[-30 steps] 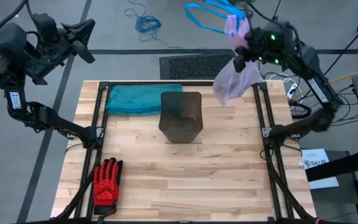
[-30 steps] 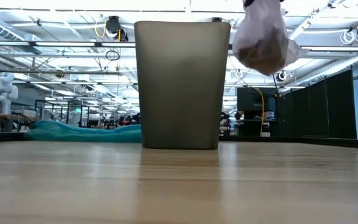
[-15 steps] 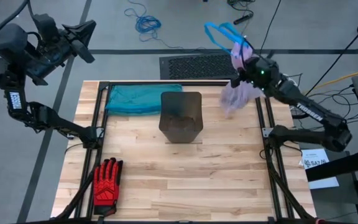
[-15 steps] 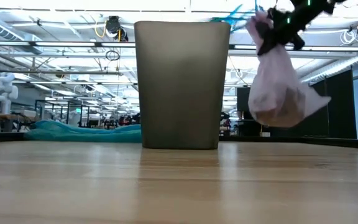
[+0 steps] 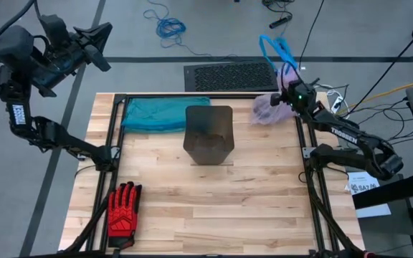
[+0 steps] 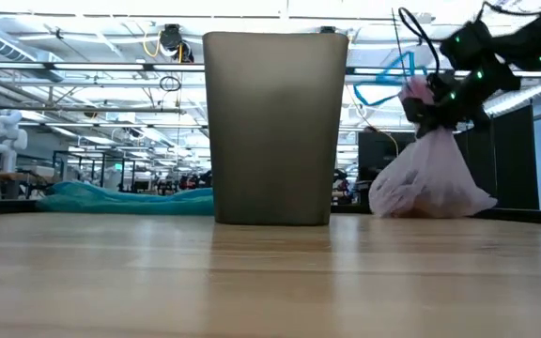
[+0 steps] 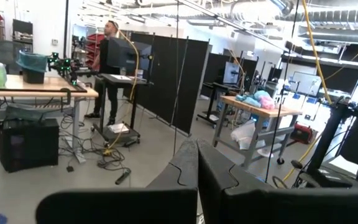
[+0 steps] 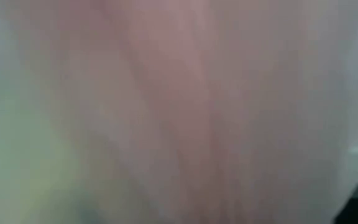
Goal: Place trash/remove bag and relplace
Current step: Remove the pink trash bag from the trash bin
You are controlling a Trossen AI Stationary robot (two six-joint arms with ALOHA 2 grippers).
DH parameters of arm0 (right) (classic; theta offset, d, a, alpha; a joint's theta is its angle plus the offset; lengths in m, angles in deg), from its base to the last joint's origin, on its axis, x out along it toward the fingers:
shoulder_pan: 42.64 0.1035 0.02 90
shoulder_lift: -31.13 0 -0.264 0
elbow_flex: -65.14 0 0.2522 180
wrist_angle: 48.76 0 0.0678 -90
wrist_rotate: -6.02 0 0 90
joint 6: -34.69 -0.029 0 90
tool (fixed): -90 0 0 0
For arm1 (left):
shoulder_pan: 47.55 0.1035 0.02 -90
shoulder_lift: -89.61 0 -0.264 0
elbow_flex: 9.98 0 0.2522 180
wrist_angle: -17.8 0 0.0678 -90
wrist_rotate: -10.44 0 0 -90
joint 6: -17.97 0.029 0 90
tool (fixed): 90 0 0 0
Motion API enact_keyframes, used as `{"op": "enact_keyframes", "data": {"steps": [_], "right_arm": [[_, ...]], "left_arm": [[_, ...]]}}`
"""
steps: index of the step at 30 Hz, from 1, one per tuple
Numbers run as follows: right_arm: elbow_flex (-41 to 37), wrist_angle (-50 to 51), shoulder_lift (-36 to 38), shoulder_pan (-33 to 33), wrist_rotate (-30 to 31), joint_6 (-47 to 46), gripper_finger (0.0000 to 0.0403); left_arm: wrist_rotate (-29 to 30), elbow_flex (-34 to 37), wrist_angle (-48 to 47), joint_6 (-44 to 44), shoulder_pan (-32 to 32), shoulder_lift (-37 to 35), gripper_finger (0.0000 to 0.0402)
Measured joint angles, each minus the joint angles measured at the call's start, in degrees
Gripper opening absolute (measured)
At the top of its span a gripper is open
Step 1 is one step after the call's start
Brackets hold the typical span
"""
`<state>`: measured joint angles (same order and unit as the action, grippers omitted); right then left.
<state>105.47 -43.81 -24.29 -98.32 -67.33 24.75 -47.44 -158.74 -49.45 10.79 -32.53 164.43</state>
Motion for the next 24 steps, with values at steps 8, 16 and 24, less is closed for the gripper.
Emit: {"op": "enact_keyframes", "data": {"steps": [8, 16, 24], "right_arm": [[-5.6, -7.7, -3.2, 0.6, 0.1, -4.4, 0.0], [-6.6, -7.8, -10.1, 0.6, -0.4, -5.9, 0.0], [-6.6, -7.8, -20.7, 0.6, -1.9, -6.9, 0.0]], "left_arm": [[0.0, 0.0, 0.0, 0.2, 0.0, 0.8, 0.0], [0.0, 0.0, 0.0, 0.5, 0.0, 0.8, 0.0], [0.0, 0.0, -0.3, 0.5, 0.0, 0.8, 0.0]]}}
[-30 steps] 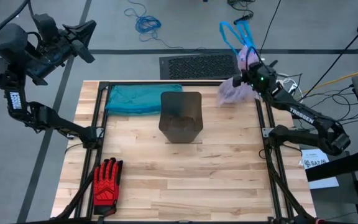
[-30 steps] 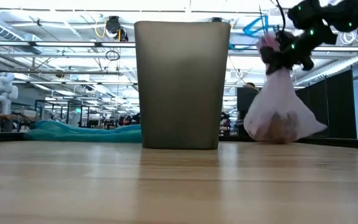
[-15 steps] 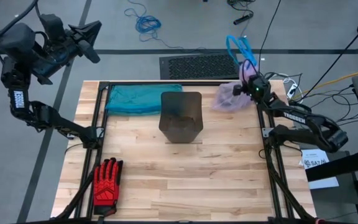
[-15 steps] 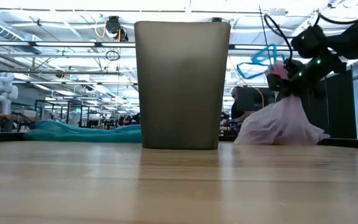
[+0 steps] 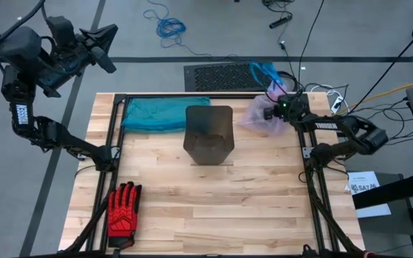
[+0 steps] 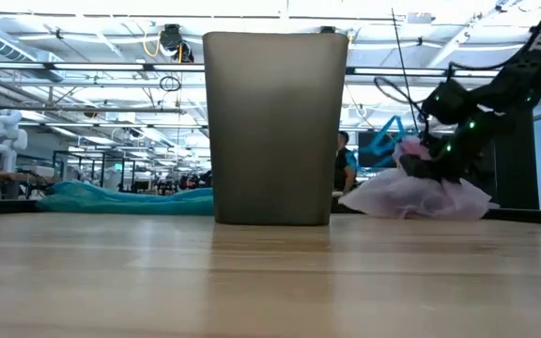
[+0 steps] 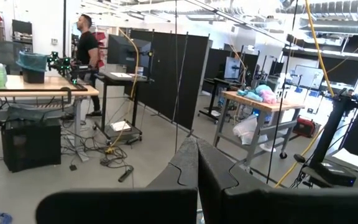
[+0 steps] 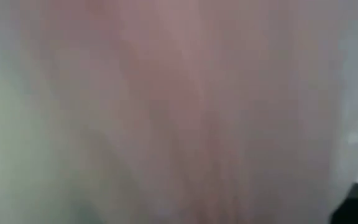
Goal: Place trash/remove bag and relplace
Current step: Remove the pink trash bag from the trash bin
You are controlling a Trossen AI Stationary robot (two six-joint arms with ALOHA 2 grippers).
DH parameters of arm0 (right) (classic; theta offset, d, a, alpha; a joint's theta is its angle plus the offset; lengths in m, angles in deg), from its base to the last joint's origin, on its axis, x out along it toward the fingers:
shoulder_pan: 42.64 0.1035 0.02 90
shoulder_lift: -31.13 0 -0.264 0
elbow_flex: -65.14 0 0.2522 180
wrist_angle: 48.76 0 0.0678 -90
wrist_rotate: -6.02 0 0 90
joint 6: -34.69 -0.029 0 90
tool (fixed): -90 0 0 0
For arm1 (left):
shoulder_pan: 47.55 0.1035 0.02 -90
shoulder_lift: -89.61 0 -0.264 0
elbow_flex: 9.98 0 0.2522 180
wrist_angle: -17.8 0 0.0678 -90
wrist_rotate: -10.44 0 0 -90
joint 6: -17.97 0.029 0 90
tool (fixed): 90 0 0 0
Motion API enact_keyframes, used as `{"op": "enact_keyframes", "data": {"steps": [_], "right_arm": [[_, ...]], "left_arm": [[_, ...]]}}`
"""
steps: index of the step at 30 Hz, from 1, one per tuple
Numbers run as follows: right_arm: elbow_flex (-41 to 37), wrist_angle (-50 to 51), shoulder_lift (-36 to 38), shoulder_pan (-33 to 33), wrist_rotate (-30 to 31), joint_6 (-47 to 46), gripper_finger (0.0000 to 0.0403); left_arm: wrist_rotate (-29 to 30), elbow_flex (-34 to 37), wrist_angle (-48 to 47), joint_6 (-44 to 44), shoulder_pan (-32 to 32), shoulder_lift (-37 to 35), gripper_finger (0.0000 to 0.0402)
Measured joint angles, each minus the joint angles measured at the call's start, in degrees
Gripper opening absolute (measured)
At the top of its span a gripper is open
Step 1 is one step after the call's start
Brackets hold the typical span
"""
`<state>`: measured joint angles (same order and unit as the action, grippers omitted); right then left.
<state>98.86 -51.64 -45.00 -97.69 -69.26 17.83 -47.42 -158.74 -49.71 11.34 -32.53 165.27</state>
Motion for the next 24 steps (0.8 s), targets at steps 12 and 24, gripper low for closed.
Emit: {"op": "enact_keyframes", "data": {"steps": [12, 24], "right_arm": [[0.0, 0.8, -1.1, 0.0, -9.2, -4.9, 0.0011], [8.3, 16.0, 12.7, 0.1, -12.1, -5.1, 0.0176]], "left_arm": [[0.0, 0.0, -3.9, 0.4, 0.0, 0.0, 0.0], [-2.1, 0.0, -8.9, 4.0, 0.0, 0.2, 0.0]]}}
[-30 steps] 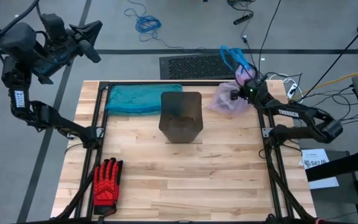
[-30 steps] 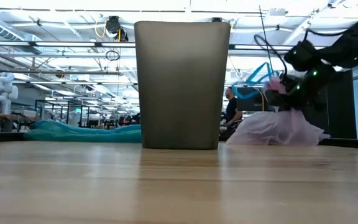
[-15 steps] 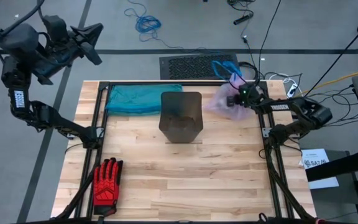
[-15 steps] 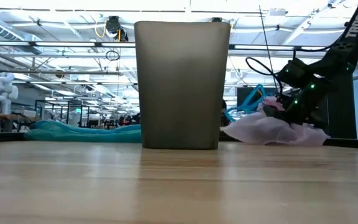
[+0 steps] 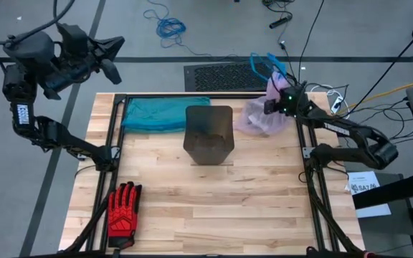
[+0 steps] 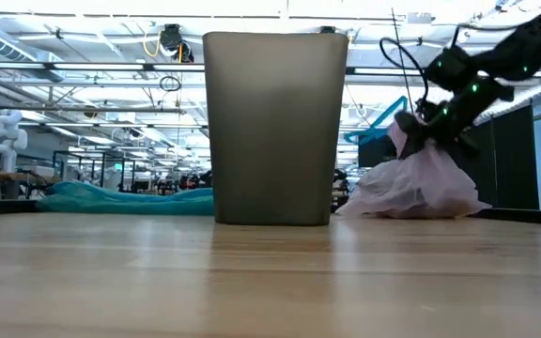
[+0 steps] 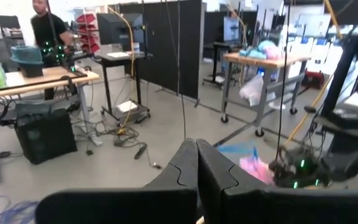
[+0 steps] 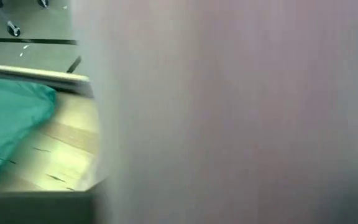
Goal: Place trash/remove bag and relplace
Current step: Remove the pink trash bag from the trash bin
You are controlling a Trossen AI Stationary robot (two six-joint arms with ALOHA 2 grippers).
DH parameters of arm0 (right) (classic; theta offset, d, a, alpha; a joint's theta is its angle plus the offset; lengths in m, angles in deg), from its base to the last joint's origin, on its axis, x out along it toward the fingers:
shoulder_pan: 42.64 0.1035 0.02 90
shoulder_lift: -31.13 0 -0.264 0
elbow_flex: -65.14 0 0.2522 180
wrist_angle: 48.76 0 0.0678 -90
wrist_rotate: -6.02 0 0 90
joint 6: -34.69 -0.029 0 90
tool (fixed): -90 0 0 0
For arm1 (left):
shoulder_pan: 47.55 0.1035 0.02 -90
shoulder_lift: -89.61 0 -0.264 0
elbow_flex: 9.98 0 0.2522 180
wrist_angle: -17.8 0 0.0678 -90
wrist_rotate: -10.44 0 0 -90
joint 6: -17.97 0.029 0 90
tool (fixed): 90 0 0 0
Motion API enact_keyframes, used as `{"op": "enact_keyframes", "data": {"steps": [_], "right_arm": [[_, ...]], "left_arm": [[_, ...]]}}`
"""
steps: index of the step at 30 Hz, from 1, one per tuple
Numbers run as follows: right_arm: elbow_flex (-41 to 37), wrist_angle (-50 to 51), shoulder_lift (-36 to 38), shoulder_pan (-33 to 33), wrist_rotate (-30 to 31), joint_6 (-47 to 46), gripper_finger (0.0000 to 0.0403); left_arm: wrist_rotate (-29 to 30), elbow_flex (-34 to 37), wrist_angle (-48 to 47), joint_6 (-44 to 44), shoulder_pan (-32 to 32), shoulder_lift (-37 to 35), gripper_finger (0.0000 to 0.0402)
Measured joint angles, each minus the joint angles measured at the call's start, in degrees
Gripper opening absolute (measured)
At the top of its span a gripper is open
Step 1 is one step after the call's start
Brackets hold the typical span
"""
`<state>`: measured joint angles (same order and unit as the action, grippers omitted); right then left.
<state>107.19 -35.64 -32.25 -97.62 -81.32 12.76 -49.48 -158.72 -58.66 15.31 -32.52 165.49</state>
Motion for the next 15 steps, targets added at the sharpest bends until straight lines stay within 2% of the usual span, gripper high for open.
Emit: {"op": "enact_keyframes", "data": {"steps": [7, 10, 15], "right_arm": [[7.9, 11.7, 3.2, 0.0, -1.3, 0.2, 0.0265], [11.0, 15.1, 4.4, 0.2, -1.7, 0.4, 0.0282], [15.6, 18.1, 6.9, 1.5, -1.5, 1.6, 0.0288]], "left_arm": [[-0.8, 0.0, -5.1, -0.1, 0.0, 0.0, 0.0], [-2.8, 0.0, -7.9, -0.2, 0.0, 0.1, 0.0], [-8.0, 0.0, -14.7, -1.5, 0.0, 0.5, 0.0]]}}
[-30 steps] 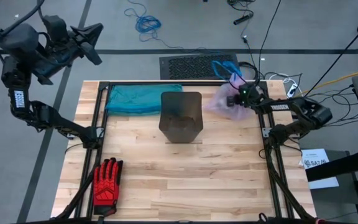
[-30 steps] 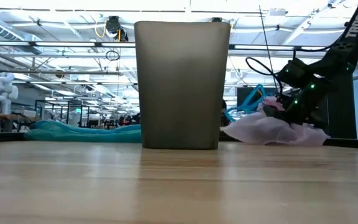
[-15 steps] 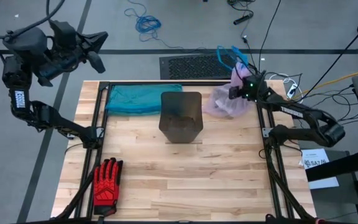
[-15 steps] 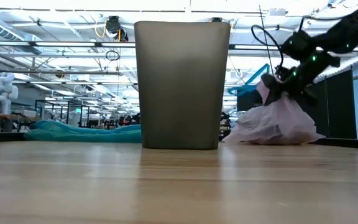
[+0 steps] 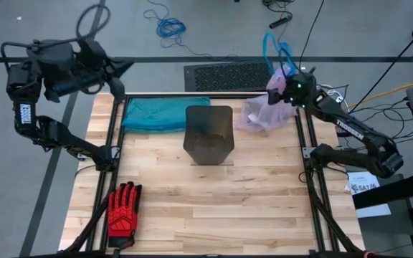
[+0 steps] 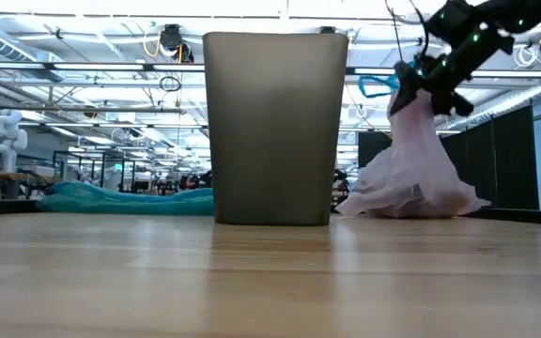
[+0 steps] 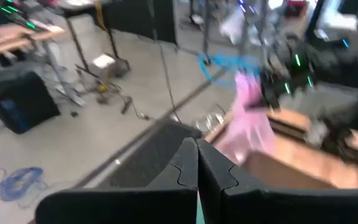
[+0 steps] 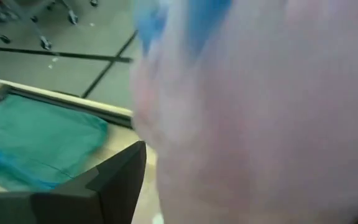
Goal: Place trash/remove bag and relplace
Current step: Remove the pink trash bag from the trash bin
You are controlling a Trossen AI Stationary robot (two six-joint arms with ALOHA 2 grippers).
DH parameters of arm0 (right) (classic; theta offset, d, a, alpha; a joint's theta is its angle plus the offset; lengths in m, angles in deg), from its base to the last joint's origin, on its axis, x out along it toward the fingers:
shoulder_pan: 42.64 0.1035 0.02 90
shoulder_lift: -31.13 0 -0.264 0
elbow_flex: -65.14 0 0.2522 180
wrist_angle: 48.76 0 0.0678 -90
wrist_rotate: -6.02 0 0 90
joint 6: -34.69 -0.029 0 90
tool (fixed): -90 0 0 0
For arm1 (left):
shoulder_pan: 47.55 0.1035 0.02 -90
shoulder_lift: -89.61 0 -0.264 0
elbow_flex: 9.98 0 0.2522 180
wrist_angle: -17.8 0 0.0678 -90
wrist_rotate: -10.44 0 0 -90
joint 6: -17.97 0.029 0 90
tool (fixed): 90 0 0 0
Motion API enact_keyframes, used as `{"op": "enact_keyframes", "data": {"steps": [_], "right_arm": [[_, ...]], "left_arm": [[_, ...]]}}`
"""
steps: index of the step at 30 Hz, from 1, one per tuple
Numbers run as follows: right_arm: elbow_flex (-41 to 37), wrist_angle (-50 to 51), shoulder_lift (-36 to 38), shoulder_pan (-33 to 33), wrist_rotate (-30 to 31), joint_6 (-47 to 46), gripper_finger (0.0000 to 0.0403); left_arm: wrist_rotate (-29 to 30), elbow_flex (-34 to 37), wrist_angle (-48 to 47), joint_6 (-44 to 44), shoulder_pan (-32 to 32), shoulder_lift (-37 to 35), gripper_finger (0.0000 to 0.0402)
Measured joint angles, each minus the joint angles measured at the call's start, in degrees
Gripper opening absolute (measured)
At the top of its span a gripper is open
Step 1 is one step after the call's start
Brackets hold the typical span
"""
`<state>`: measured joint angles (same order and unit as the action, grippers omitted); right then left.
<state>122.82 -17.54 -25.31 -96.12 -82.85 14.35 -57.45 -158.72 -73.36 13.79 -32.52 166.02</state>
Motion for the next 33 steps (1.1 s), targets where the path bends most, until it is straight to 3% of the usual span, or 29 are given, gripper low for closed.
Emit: {"op": "enact_keyframes", "data": {"steps": [6, 14, 23, 27, 33], "right_arm": [[4.9, 4.6, 2.3, 1.6, 0.2, 1.2, 0.0288], [10.3, 13.8, 3.9, 4.0, 0.1, 2.0, 0.0288], [21.0, 28.2, 4.0, 5.6, 0.7, 0.8, 0.028], [25.4, 29.4, 3.9, 6.0, 1.8, 2.9, 0.0225], [25.6, 30.6, 2.9, 6.1, 4.8, 5.1, 0.003]], "left_arm": [[-3.8, 0.0, -5.4, -0.1, 0.0, 1.3, 0.0], [-3.9, 0.0, -12.7, -2.0, 0.0, 4.1, 0.0], [-3.9, 0.2, -12.6, -3.4, 0.0, 4.8, 0.0], [-3.9, 0.3, -12.6, -4.2, 0.0, 4.9, 0.0], [-3.9, 0.3, -12.6, -4.5, 0.0, 4.8, 0.0]]}}
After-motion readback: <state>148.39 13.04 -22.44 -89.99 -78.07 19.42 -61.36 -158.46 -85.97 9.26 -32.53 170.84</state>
